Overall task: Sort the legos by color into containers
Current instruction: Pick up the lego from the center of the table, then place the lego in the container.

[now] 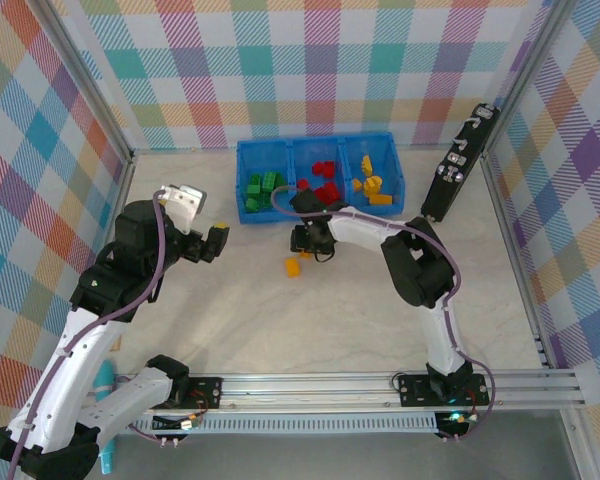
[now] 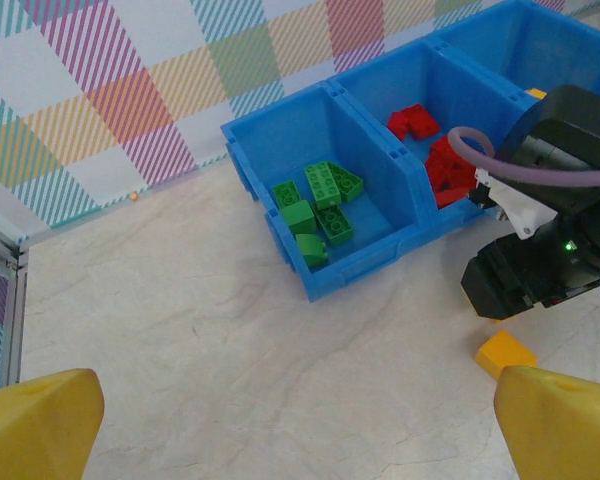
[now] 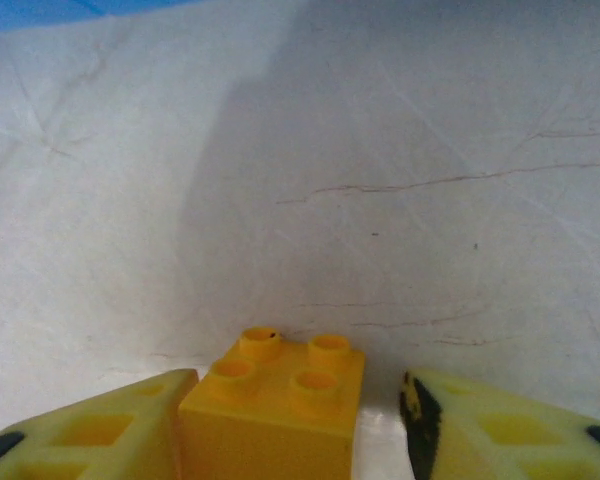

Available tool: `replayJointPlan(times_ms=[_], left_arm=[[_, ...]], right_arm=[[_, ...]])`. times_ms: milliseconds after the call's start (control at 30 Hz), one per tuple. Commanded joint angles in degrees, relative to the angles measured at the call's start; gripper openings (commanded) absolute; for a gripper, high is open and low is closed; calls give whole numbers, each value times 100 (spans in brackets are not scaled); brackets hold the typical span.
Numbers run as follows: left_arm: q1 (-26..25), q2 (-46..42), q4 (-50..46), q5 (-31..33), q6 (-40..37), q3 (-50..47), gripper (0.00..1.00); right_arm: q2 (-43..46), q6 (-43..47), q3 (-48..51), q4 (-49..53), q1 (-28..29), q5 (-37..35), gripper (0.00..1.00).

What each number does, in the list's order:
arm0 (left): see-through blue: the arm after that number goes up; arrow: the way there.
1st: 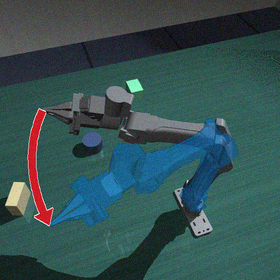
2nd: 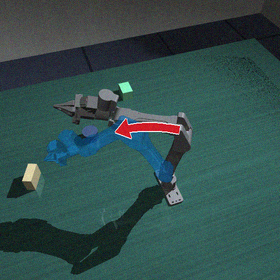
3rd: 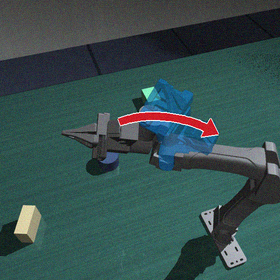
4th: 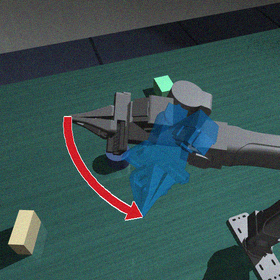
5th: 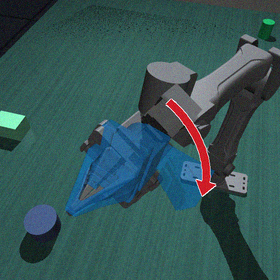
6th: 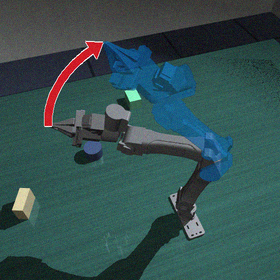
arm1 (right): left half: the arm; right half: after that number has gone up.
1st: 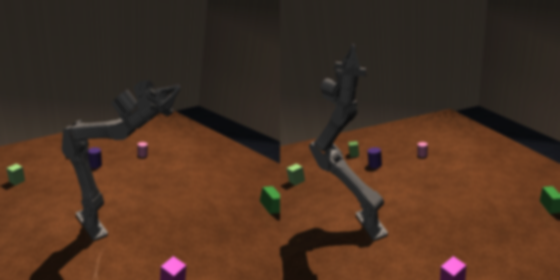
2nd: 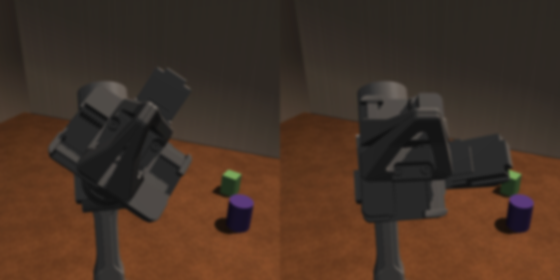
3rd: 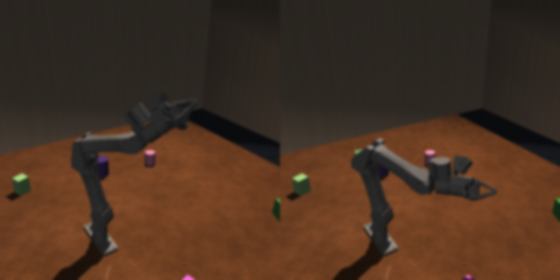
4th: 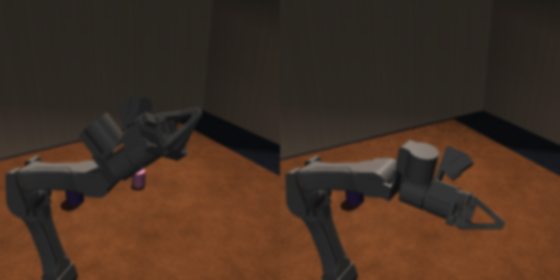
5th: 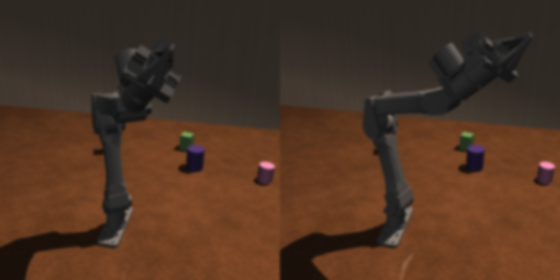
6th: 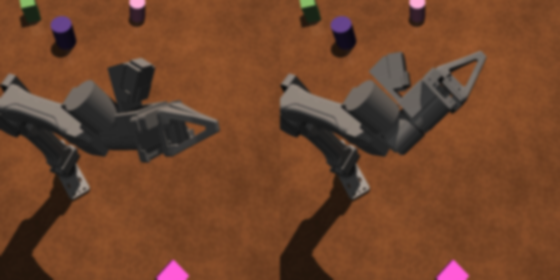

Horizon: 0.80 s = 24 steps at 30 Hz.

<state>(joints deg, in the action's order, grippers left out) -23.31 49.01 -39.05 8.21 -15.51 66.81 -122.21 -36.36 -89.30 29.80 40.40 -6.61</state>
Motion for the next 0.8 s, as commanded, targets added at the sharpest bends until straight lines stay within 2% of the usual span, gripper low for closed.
replayJointPlan(times_ms=[0,133,267,400,567,767], left_arm=[[-68,-69,-77,28,10,41,100],[-68,-61,-85,43,13,52,100],[-68,-80,-107,102,12,61,100],[-66,-85,-103,115,3,62,100],[-68,-96,-86,102,13,52,100],[-67,-164,-58,147,3,39,100]], right_arm=[[-177,159,-77,330,37,-5,44],[-218,423,-158,632,33,-126,32],[137,924,71,767,11,-333,27],[910,1491,476,935,-226,-642,26],[1692,2228,542,1335,-896,-1075,26],[1711,2939,-131,953,-1472,-1232,28]])
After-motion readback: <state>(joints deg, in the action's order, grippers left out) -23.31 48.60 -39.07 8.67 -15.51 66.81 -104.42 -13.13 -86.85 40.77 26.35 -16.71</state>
